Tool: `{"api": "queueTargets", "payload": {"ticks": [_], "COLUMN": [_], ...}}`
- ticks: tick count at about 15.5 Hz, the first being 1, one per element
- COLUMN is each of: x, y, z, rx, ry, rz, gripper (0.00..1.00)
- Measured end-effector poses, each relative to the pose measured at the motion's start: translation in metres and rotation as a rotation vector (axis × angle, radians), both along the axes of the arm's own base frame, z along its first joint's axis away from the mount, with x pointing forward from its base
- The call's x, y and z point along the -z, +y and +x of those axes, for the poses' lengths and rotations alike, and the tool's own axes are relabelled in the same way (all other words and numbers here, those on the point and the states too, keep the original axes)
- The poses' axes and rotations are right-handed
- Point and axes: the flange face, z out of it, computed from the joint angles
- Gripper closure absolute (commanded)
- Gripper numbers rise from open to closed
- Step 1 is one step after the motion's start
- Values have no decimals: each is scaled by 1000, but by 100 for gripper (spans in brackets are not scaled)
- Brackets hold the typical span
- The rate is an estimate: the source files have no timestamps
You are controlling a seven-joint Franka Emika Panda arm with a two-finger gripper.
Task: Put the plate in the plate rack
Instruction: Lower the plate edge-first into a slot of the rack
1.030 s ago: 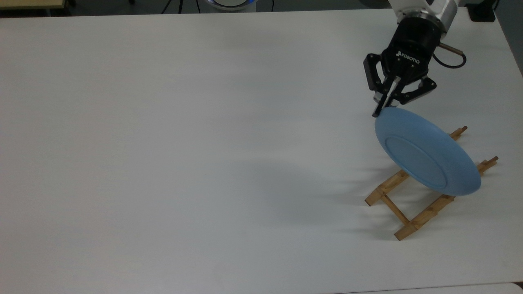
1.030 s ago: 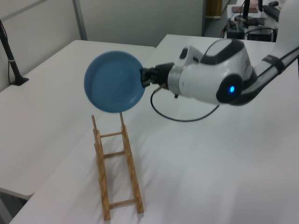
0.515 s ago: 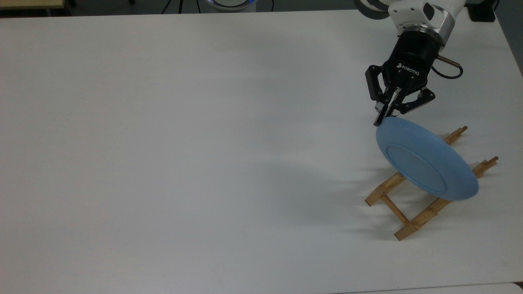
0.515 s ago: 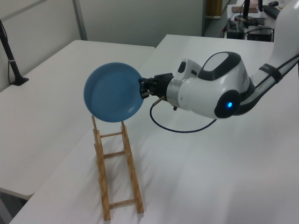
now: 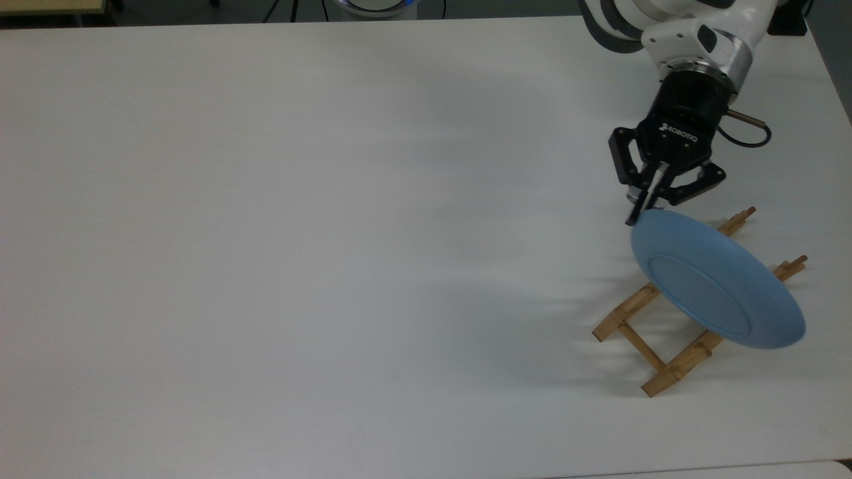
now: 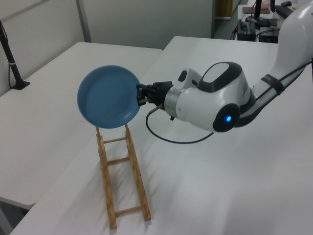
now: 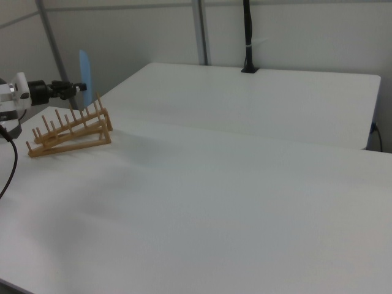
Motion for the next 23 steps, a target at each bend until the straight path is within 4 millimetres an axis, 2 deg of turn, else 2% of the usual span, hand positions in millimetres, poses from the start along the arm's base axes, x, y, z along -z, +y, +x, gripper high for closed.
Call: {"api": "queueTargets", "payload": {"ticks": [5, 7, 12, 15, 21, 22, 23], "x": [16, 18, 6, 6, 49, 55, 59], "y": [23, 25, 22, 23, 37, 38, 39], "z": [-8, -8, 1, 1, 1, 1, 2], "rx": [-17, -15, 23, 39, 49, 48, 47], "ry": [7, 5, -25, -66, -120, -118, -116], "rz": [-2, -3, 14, -13, -84, -88, -92], "gripper": [100, 100, 100, 100, 100, 96, 67]}}
